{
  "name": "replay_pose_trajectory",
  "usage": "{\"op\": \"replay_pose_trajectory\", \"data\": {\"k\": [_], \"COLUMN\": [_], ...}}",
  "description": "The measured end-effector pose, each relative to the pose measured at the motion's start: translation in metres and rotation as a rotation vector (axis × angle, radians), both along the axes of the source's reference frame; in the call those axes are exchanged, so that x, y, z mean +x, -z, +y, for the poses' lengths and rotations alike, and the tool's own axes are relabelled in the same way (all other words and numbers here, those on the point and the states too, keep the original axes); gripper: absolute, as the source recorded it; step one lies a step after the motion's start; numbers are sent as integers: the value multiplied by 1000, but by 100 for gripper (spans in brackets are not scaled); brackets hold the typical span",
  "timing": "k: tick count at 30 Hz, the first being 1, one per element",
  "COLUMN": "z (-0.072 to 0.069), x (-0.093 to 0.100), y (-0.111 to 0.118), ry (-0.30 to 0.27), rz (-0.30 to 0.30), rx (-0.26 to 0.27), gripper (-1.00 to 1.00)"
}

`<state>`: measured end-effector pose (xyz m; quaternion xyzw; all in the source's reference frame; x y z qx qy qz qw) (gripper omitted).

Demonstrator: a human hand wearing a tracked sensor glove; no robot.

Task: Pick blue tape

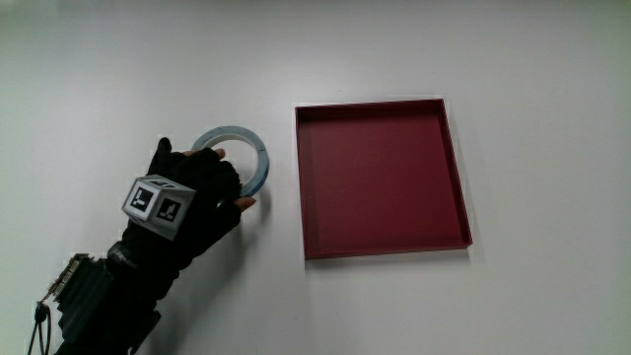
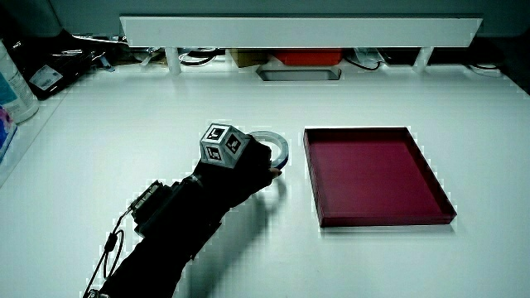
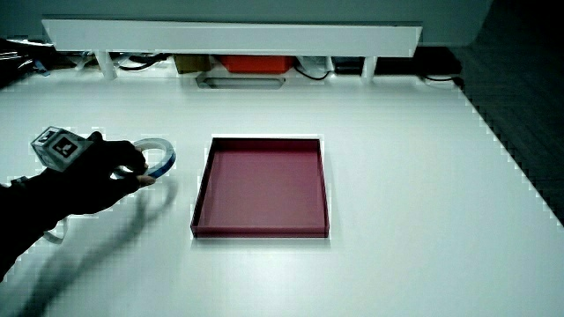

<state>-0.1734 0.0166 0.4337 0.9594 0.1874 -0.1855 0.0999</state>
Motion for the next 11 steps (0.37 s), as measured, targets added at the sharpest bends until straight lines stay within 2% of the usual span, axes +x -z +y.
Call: {"op": "replay_pose_trajectory", "data": {"k": [1, 2, 3, 4, 6, 7, 8, 10, 11], "z": [0, 1, -1, -2, -5, -6, -8, -11, -13], "x": [5, 9, 16, 22, 33, 39, 44, 52, 57], "y": [5, 8, 16, 18, 24, 29, 30, 30, 32], "ry": [-27, -19, -52, -75, -94, -109, -114, -120, -135], "rz": [12, 33, 15, 17, 61, 68, 63, 94, 83], "rx": [24, 35, 63, 64, 76, 93, 90, 100, 97], "gripper": [100, 100, 100, 100, 100, 100, 100, 100, 100]}}
